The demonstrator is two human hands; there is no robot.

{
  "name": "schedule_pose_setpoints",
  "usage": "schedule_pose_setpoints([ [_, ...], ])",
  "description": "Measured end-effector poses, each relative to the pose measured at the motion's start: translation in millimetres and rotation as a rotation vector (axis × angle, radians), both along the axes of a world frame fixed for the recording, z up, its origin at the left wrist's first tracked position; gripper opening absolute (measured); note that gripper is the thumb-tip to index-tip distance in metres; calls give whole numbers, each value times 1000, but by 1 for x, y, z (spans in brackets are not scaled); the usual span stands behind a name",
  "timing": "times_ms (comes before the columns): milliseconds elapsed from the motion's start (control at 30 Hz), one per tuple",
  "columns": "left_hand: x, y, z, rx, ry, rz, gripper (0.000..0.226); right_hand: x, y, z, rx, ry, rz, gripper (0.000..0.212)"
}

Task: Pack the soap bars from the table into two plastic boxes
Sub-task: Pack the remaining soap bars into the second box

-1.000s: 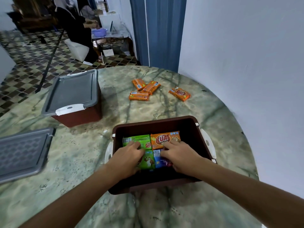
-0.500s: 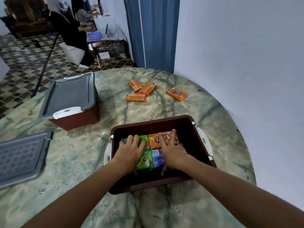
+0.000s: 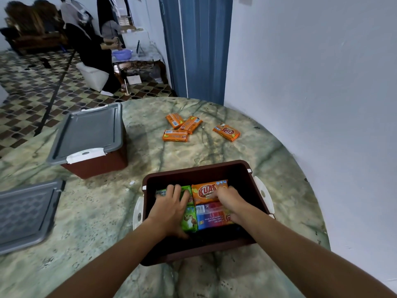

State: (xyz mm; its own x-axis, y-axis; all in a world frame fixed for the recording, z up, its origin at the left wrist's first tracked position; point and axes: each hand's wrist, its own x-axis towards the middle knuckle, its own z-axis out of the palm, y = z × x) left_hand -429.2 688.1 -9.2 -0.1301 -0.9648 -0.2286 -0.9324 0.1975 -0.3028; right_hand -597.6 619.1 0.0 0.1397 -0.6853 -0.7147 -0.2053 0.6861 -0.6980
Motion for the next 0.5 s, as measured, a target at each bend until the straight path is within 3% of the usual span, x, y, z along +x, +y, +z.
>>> schedule_pose_setpoints([
  [100, 4, 1, 15, 82, 103, 22, 132, -3, 7, -1, -173, 194, 236, 45],
  [167, 19, 2, 32, 127, 455, 86, 124, -13, 12, 15, -440, 440, 465, 34],
  [233, 37, 12, 46, -7, 961, 169, 80, -28, 13, 34, -753, 598, 495, 33],
  [300, 54, 23, 45, -366, 1204, 280, 21, -47, 5, 53, -978, 616, 321, 32],
  [367, 64, 32, 37, -611, 1197, 503, 7, -66, -11, 56, -973, 620, 149, 30],
  [400, 67, 35, 30, -609, 1212, 652, 7, -74, -18, 52, -874, 622, 111, 30],
  [500, 62, 37, 17, -276, 1546, 1114, 34, -83, -27, 30, -486, 477, 127, 46],
])
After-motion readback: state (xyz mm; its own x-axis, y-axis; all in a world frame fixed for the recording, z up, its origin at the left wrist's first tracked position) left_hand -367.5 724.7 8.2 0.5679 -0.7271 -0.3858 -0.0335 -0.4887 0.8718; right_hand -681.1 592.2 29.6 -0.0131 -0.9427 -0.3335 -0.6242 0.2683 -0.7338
